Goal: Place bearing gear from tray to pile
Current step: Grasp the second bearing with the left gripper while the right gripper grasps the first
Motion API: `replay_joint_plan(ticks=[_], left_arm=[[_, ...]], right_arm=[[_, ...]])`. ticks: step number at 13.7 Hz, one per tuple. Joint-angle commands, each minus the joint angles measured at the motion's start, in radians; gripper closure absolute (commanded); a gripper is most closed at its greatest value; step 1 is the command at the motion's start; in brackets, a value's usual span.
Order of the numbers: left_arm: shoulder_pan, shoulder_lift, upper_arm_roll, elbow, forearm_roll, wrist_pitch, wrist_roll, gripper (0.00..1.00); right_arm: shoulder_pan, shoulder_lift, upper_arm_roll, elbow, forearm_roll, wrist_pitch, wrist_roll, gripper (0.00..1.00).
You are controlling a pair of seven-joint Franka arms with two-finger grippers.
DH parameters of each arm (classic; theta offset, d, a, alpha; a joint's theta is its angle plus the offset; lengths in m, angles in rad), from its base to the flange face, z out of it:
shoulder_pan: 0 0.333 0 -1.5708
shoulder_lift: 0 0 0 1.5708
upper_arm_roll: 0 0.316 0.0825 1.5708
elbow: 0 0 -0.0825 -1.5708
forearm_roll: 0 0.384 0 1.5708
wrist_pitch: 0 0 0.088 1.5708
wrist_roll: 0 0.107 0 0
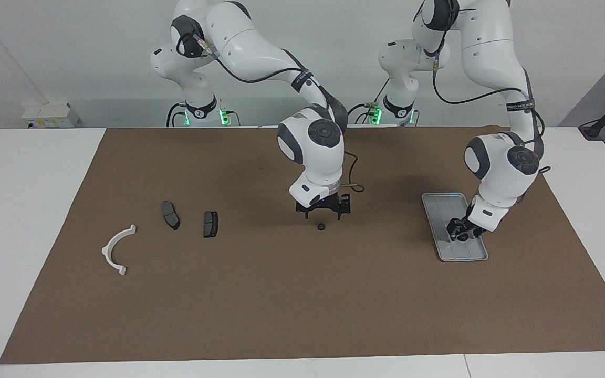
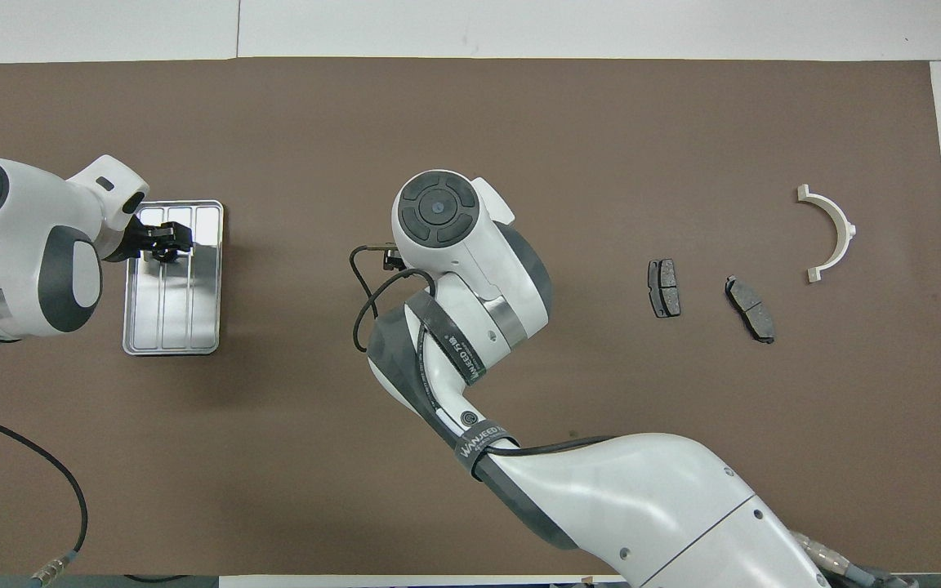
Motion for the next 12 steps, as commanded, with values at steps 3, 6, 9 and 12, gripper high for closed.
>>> replay_joint_plan(ticks=[3,6,9,12], left_arm=[[0.003,-0.01,-0.001,-0.032,0.007,0.03,-0.016,0.25],[0.005,-0.012,-0.001,-0.036,0.007,0.031,-0.016,0.5],[0.003,-0.012,-0.001,-0.039,0.007,0.03,-0.016,0.76],[0.005,-0.013,-0.001,-0.041,0.007,0.028,-0.016,0.9]], right_arm=[[-0.023,-0.036,0.01,-0.107,0.004,0.026,-0.106,0.0],[-0.018,-0.041,0.01,-0.122,0.005,0.033,-0.105,0.0],[-0.02,-0.038,0.01,-0.122,0.042,0.082,-0.1,0.0],[-0.015,-0.033,0.01,-0.112,0.051,0.104,-0.1,0.0]])
